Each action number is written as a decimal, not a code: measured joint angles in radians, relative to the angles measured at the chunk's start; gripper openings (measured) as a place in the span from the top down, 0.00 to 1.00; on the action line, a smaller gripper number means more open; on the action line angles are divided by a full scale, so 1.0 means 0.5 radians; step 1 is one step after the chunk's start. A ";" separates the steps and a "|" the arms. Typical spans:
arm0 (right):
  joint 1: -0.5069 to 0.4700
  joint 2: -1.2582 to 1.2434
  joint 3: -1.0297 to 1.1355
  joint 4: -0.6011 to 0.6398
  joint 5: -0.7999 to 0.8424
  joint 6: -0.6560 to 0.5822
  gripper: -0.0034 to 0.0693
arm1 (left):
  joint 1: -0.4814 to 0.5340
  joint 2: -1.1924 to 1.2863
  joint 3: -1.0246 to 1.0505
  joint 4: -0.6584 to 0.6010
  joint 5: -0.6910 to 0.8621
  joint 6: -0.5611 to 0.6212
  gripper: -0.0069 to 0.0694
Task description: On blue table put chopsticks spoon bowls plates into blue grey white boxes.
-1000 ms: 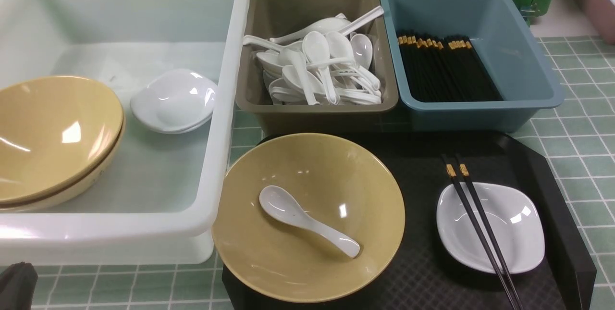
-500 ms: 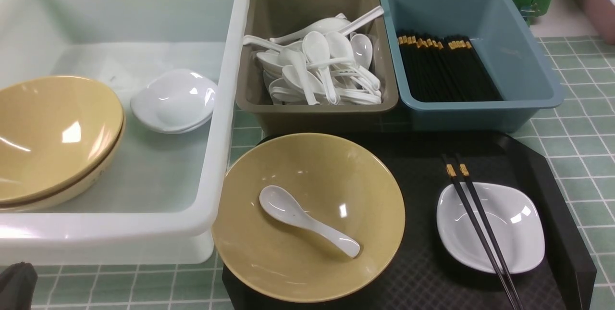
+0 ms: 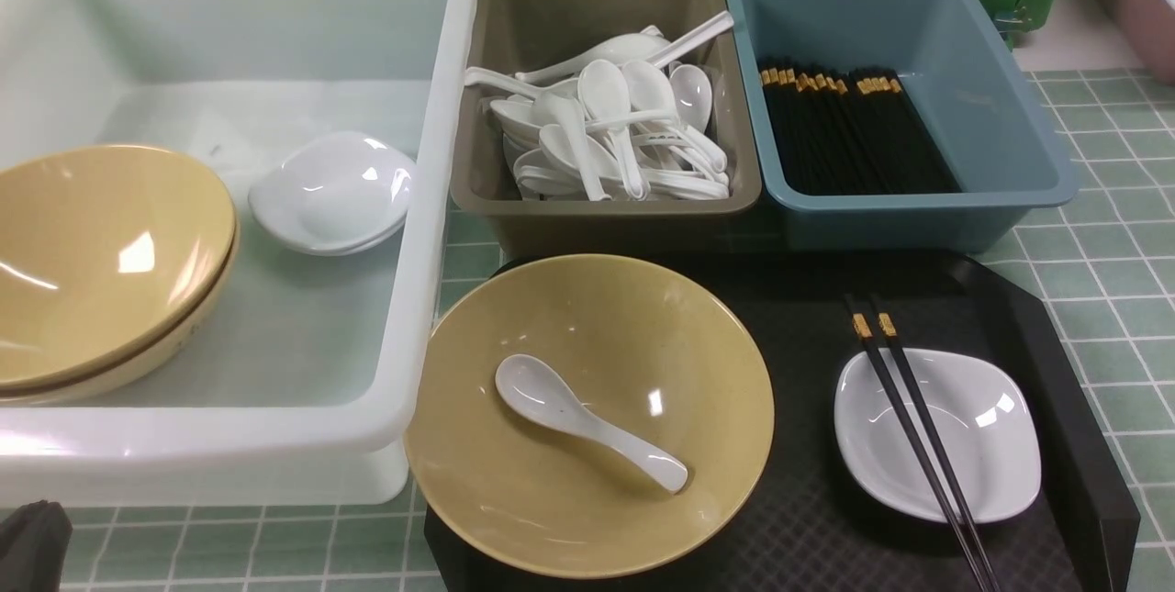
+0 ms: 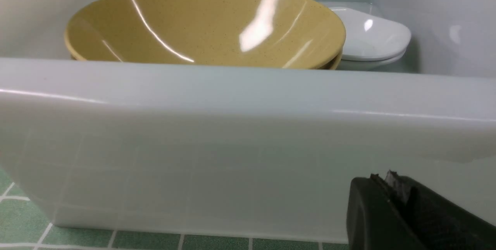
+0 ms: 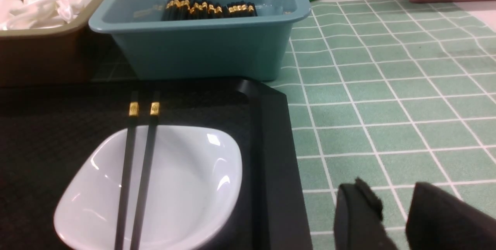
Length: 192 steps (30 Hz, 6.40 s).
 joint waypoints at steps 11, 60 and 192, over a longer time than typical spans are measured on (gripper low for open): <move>0.000 0.000 0.000 0.021 0.000 0.121 0.63 | 0.000 0.000 0.000 -0.304 -0.127 -0.080 0.91; 0.117 1.343 -1.548 0.622 0.834 -0.675 0.90 | -0.145 1.361 -1.776 -0.533 1.203 0.449 0.91; 0.636 3.931 -4.031 0.182 1.839 -0.670 0.39 | -1.529 1.924 -2.446 0.125 1.480 0.289 0.91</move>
